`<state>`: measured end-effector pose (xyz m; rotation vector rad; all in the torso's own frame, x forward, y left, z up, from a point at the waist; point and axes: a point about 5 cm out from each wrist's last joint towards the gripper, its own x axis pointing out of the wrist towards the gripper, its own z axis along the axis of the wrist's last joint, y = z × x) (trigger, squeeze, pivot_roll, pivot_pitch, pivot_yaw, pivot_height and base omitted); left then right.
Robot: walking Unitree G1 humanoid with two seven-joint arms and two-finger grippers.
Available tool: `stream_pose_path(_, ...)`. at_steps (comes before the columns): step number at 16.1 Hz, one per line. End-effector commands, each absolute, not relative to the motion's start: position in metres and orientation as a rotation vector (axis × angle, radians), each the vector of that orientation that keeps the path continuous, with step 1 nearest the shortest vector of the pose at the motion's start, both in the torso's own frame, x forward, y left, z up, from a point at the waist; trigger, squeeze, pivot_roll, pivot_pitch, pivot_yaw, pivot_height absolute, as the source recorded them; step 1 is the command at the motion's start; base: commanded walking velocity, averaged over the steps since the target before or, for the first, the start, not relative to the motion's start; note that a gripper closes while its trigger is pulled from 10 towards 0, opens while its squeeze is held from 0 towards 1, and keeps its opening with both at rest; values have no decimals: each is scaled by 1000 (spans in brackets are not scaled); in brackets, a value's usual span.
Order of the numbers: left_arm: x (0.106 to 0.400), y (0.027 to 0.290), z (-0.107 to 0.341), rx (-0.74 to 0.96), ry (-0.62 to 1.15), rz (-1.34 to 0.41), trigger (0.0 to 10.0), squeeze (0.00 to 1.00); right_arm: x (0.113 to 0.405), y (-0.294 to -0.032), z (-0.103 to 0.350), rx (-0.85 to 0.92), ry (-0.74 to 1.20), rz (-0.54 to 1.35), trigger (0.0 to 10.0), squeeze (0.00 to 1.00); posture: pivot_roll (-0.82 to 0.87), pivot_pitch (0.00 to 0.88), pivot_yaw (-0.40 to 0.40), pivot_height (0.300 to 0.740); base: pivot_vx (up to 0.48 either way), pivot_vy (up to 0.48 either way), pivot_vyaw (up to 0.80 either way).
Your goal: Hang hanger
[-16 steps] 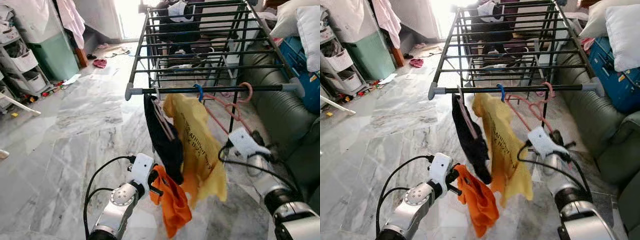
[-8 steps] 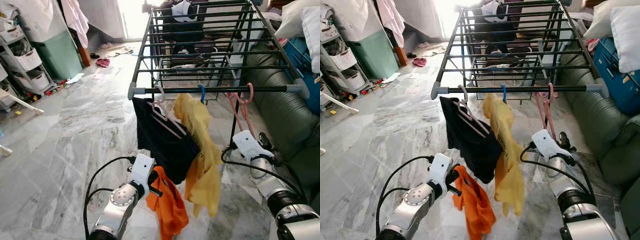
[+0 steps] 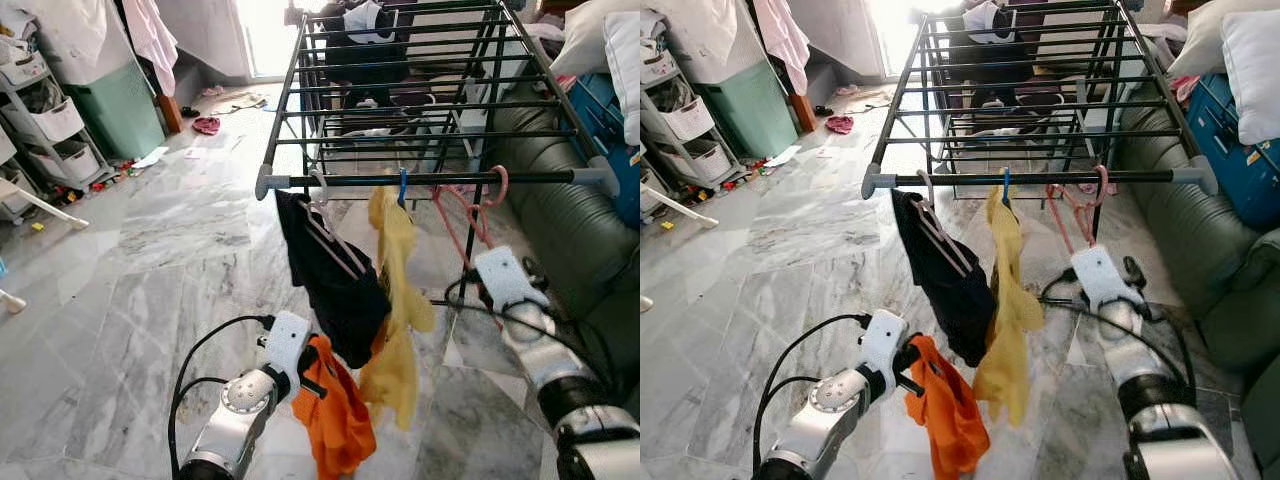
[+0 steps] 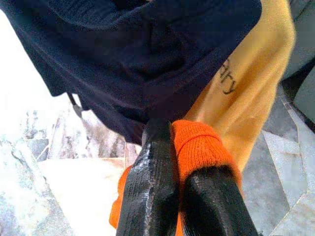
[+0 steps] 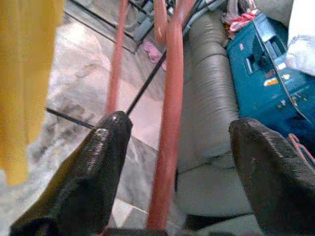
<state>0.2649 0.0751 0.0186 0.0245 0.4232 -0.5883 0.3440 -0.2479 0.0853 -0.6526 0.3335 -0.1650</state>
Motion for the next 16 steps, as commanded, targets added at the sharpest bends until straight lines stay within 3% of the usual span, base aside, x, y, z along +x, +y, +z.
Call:
stream_pose_path(1, 267, 79, 21, 48, 419, -586, 10000, 0, 352, -247, 96, -643, 325, -140, 10000, 1000, -133, 0, 97, 740, 0, 0, 0)
stream_pose_path(6, 262, 85, 19, 58, 435, -582, 10000, 0, 360, -251, 105, -660, 381, -64, 10000, 1000, -109, 0, 95, 740, 0, 0, 0)
stream_pose_path(8, 260, 86, 19, 60, 439, -582, 10000, 0, 362, -255, 106, -659, 416, -51, 10000, 882, -107, 0, 96, 740, 0, 0, 0)
stream_pose_path(9, 260, 86, 18, 60, 440, -582, 10000, 0, 362, -255, 106, -659, 429, -41, 10000, 659, -107, 0, 96, 740, 0, 0, 0)
stream_pose_path(10, 259, 86, 18, 61, 443, -584, 10000, 0, 364, -255, 108, -644, 439, -28, 10000, 0, -106, 0, 97, 740, 0, 0, 0)
stream_pose_path(14, 256, 90, 18, 82, 455, -591, 10000, 0, 371, -243, 111, -572, 462, 64, 10000, 0, -85, 0, 100, 740, 0, 0, 0)
stream_pose_path(15, 256, 90, 18, 83, 455, -590, 10000, 0, 371, -242, 112, -562, 463, 68, 8980, 0, -82, 0, 100, 740, 0, 0, 0)
stream_pose_path(16, 256, 91, 18, 86, 457, -589, 10000, 0, 372, -242, 113, -539, 464, 64, 3804, 0, -75, 0, 99, 740, 0, 0, 0)
